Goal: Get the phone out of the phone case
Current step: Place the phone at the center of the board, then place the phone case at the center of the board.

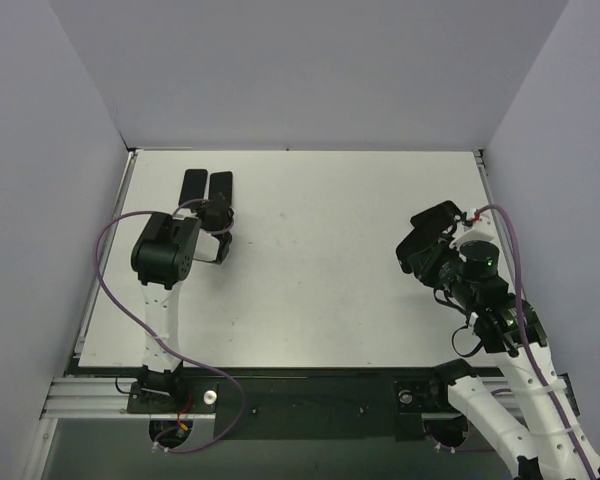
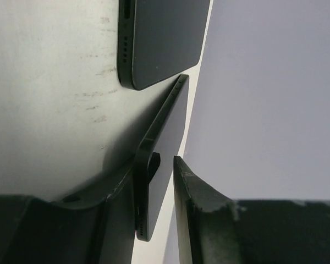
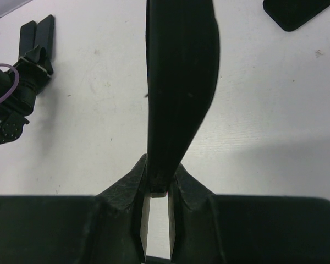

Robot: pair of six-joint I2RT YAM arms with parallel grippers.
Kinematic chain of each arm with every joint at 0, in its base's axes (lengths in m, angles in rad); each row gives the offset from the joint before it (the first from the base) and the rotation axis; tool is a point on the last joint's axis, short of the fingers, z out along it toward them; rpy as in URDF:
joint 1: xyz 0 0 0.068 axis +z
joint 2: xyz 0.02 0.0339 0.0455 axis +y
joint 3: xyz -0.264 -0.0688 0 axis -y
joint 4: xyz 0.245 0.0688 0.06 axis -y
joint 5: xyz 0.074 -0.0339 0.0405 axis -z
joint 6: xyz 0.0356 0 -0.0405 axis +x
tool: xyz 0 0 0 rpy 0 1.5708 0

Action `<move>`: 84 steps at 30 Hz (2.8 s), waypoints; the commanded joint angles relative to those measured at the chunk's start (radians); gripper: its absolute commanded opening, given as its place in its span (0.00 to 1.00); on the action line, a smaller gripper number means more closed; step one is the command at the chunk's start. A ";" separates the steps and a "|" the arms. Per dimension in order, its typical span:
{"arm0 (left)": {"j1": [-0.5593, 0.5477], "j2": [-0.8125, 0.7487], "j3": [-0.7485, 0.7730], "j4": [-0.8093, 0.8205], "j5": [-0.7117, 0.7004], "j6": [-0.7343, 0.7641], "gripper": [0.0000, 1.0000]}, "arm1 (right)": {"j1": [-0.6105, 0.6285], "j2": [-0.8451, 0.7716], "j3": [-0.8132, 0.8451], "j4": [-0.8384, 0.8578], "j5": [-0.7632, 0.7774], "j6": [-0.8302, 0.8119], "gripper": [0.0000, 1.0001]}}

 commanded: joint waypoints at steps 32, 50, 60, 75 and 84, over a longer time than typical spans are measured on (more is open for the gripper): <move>0.148 -0.225 0.343 -1.095 0.418 0.036 0.94 | -0.020 0.097 0.225 -0.110 -0.140 0.020 0.00; 0.021 -0.874 -0.057 -0.788 0.618 0.361 0.95 | -0.628 0.419 -0.090 0.396 -0.609 0.254 0.00; -0.136 -0.971 -0.071 -0.399 1.108 0.669 0.94 | -0.733 0.790 -0.048 0.540 -0.532 0.148 0.00; -0.260 -1.110 -0.072 -0.650 1.055 1.155 0.91 | -0.820 1.070 0.051 0.537 -0.653 0.093 0.05; -0.254 -1.107 -0.074 -0.663 1.055 1.166 0.91 | -0.817 1.093 0.080 0.387 -0.581 0.033 0.41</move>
